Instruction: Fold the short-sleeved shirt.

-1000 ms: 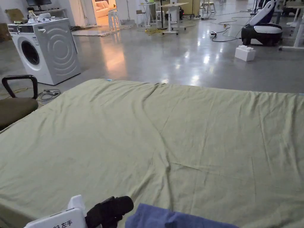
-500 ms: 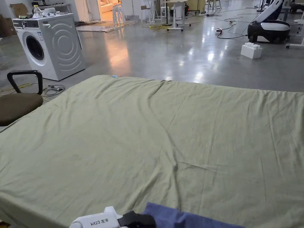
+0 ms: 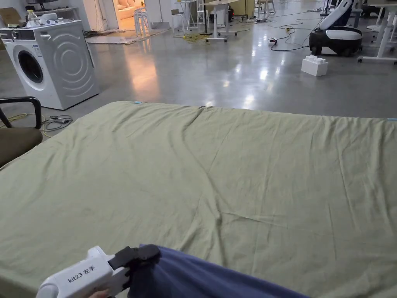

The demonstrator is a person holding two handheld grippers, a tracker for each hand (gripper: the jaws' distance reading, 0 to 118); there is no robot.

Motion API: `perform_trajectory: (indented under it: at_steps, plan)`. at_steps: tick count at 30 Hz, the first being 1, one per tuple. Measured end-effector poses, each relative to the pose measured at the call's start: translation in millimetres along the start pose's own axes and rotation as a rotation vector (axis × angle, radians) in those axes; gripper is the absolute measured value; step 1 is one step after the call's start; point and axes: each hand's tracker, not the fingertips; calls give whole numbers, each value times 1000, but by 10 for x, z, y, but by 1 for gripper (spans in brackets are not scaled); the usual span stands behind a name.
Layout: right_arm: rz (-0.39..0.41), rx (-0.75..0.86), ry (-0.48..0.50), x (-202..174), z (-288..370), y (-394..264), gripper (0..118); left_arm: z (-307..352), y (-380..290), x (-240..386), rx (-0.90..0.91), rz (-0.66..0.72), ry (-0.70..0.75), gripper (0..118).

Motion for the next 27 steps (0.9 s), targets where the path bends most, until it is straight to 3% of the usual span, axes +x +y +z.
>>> perform_trajectory:
  at_steps: [7, 9, 14, 18, 20, 24, 26, 27]
  plan:
    - [-3, 10, 10, -33, -40, -39, 0, 167, 217, 420, 96, -119, 17, 7]
    - [-13, 1, 24, -20, -98, -65, 0, 102, -88, 574, 66, -135, -1, 7]
    - [-28, 6, 36, -63, -103, -11, 0, -453, -1258, 938, -210, -226, -31, 7]
    - [-6, 30, 44, -87, 78, 2, 1, -1165, -2034, 901, -415, -381, 52, 7]
    - [0, 29, 29, -72, 157, -40, 1, -1430, -2235, 785, -432, -464, 120, 7]
    - [-37, -3, 2, 9, 327, -127, 0, -1610, -2455, 748, -479, -412, 138, 7]
    - [-79, -13, 27, 67, 364, -145, 1, -1598, -2360, 775, -489, -450, 105, 12]
    - [-89, -9, 29, 90, 363, -170, 1, -1555, -2296, 813, -472, -499, 69, 25]
